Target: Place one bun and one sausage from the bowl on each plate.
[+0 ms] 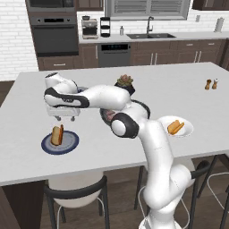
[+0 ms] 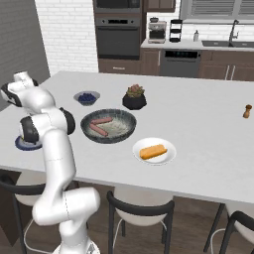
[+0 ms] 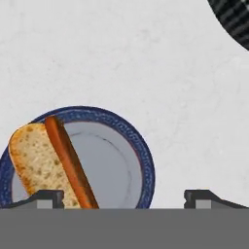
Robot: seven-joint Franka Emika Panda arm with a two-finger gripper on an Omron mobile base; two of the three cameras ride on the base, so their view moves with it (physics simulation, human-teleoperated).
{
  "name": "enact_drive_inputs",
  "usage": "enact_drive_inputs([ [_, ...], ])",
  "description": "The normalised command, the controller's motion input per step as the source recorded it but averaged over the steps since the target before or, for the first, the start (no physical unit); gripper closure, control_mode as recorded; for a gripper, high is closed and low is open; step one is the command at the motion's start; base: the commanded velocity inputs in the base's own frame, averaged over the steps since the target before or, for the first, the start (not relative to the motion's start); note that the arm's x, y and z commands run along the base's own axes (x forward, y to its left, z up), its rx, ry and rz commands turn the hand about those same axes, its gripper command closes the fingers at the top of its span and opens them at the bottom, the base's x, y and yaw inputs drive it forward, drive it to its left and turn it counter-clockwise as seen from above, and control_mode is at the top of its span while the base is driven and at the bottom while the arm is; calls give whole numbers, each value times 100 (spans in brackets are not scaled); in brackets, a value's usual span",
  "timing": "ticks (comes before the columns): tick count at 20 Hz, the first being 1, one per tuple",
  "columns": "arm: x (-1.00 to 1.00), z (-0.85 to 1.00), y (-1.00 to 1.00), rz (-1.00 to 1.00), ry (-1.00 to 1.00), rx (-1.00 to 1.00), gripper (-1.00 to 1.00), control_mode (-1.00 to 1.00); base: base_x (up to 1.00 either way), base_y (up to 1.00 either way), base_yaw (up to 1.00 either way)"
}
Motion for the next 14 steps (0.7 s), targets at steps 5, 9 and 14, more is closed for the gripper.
enact_drive_inputs([
  [5, 0, 11, -98, 0, 0, 4, -100, -100, 0, 0, 0],
  [9, 0, 5, -94, 0, -2, 7, -100, -100, 0, 0, 0],
  [14, 0, 11, -93, 1, -1, 4, -100, -100, 0, 0, 0],
])
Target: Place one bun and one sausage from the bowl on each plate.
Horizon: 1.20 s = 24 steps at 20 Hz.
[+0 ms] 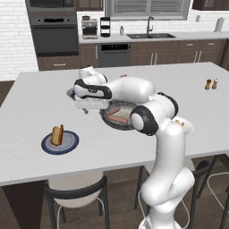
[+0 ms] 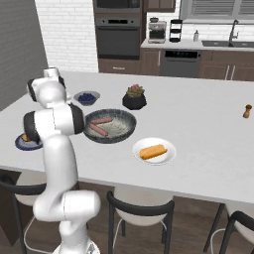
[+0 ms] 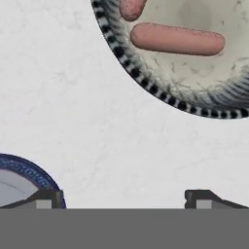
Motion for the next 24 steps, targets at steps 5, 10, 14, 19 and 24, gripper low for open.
enact_drive_inputs([
  [5, 0, 5, -78, 8, 0, 0, -100, -100, 0, 0, 0],
  [10, 0, 8, -67, 17, 0, 0, -100, -100, 0, 0, 0],
  [14, 11, -1, -39, 29, 5, 0, -100, -100, 0, 0, 0],
  [19, 21, -20, -20, 35, 3, 3, -100, -100, 0, 0, 0],
  [24, 68, -17, -19, 32, 9, 1, -100, -100, 0, 0, 0],
])
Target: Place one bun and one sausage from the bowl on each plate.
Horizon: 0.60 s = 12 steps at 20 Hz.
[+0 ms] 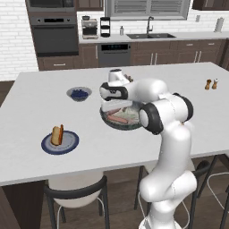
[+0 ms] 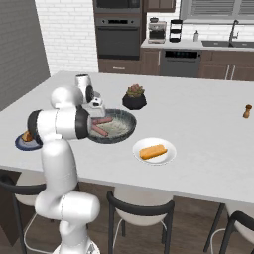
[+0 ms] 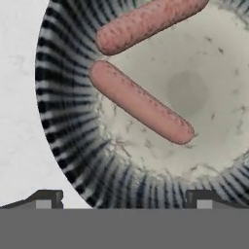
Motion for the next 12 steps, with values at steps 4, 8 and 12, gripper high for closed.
enact_drive_inputs([
  [4, 59, -39, -2, 26, 11, 0, -100, -100, 0, 0, 0],
  [8, 57, -37, 0, 23, 13, 0, -100, -100, 0, 0, 0],
  [12, 57, -34, -4, 21, 15, 0, -100, -100, 0, 0, 0],
])
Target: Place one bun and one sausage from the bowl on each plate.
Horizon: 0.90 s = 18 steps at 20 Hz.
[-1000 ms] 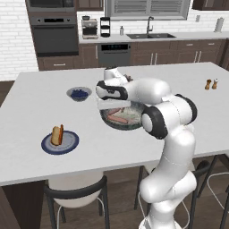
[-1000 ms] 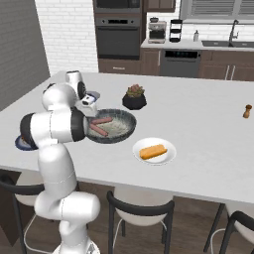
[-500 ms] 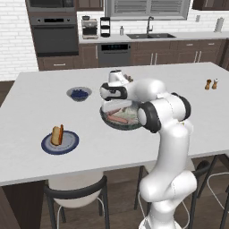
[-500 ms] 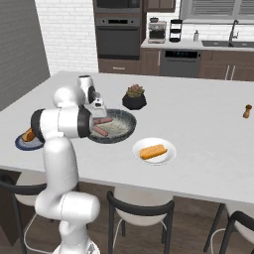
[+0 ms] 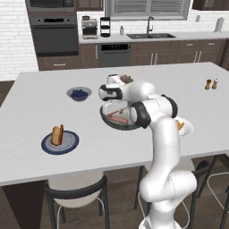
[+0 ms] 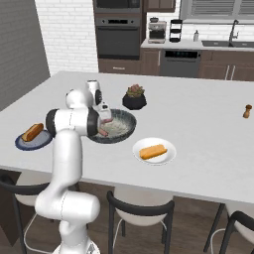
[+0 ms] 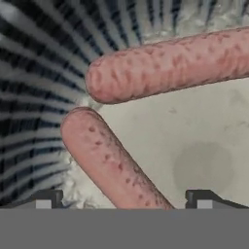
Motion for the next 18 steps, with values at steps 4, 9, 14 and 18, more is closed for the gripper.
enact_drive_inputs([
  [4, 48, -38, -1, 19, 15, 0, -100, -100, 0, 0, 0],
  [9, -9, -18, -11, 15, 1, 0, -100, -100, 0, 0, 0],
  [14, -47, -5, -40, 12, -1, 6, -100, -100, 0, 0, 0],
  [18, -38, -20, -21, 12, 0, 4, -100, -100, 0, 0, 0],
])
